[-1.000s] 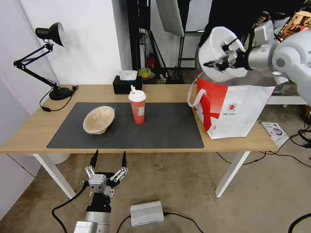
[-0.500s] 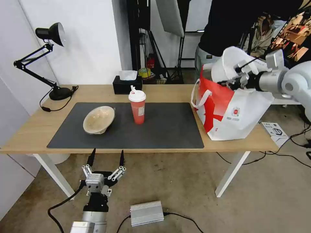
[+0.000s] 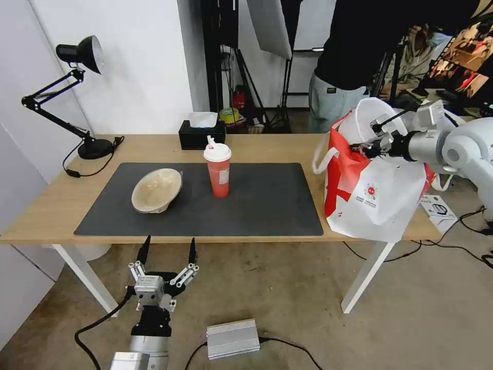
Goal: Pick up the trash from the table and place it into the takeout bag.
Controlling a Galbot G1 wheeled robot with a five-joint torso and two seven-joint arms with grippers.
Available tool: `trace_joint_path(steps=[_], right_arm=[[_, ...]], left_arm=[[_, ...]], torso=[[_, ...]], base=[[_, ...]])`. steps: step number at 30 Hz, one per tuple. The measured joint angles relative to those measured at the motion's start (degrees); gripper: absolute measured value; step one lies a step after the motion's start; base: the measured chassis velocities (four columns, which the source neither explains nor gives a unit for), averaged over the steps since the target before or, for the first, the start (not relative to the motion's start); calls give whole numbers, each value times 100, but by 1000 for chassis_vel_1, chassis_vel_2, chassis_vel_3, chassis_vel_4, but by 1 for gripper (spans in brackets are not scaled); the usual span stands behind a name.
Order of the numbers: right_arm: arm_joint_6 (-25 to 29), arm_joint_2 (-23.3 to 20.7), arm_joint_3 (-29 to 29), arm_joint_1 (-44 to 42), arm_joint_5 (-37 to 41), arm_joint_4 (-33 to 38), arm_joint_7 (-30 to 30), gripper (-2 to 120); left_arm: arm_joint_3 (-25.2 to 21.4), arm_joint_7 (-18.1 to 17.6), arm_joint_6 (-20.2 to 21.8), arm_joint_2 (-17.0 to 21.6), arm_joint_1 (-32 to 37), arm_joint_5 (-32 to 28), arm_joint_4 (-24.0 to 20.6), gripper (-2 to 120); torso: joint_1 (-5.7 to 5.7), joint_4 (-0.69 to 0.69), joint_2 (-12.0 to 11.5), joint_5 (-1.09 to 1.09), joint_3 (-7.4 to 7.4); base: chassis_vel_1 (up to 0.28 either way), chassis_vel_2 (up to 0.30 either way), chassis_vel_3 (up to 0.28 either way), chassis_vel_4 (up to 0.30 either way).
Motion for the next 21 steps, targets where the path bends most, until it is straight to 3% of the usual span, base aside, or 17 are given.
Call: trace_joint_path(steps=[21], right_arm=[[-1, 201, -38, -95, 334, 94, 120, 0]], left_arm=[[160, 1, -2, -100, 6, 111, 89, 100]], torso=[[0, 0, 0, 0, 0]], base=[[0, 0, 0, 0]])
